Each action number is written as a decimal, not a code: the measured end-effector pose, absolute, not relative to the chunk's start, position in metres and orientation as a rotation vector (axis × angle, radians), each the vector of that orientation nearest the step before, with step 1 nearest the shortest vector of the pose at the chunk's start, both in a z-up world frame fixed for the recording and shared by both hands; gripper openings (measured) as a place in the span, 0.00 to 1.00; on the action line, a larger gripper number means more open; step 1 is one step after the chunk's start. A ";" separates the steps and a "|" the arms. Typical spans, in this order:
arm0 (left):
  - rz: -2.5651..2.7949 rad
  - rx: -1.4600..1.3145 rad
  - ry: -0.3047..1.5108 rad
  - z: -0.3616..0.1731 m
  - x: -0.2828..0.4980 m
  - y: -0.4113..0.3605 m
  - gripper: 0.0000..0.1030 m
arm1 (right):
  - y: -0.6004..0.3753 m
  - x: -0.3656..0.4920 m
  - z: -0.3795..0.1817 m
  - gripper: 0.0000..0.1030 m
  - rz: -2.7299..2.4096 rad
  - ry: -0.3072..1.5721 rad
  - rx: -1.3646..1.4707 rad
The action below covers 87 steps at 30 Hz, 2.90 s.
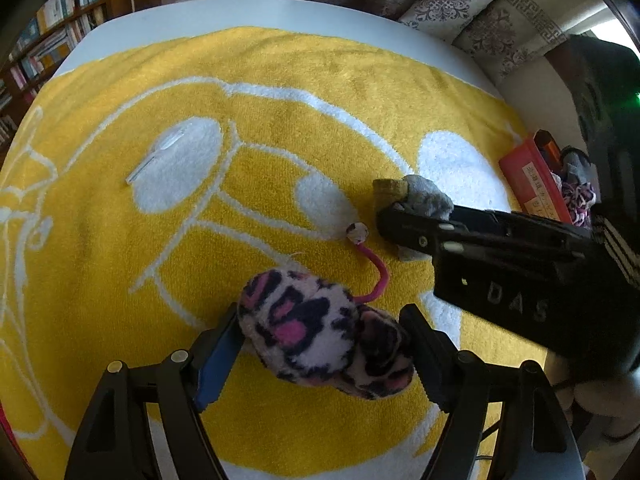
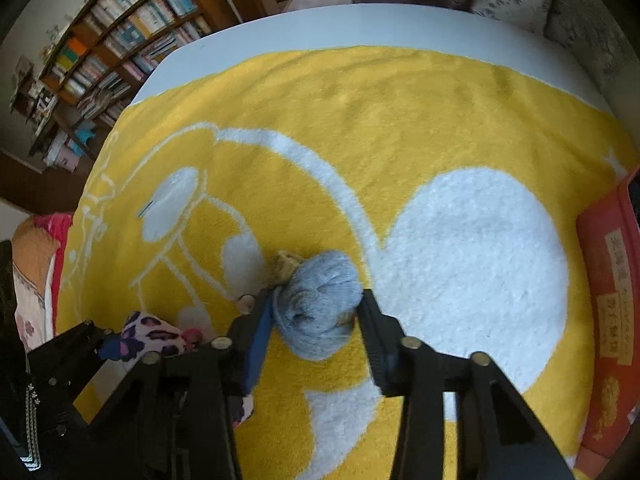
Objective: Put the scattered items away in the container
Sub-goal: 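Grasp the pink leopard plush with the left tool while the right tool grasps the grey knit ball, then carry the plush and grey ball to the tin and open both tools inside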
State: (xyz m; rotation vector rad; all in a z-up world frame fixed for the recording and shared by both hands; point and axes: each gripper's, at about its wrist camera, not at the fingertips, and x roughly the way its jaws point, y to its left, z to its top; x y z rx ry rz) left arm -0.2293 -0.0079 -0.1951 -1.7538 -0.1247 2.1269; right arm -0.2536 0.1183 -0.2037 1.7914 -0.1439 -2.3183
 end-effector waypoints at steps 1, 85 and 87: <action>2.128 -1.758 -0.126 -0.195 -0.229 -0.008 0.76 | 0.118 -0.252 -0.203 0.42 -2.319 -0.138 1.785; 1.964 -1.560 0.187 -0.126 -0.298 0.329 0.47 | 0.426 -0.149 -0.125 0.49 -2.703 -0.595 1.559; 1.962 -1.548 0.170 -0.120 -0.298 0.327 0.47 | 0.428 -0.147 -0.120 0.56 -2.720 -0.617 1.543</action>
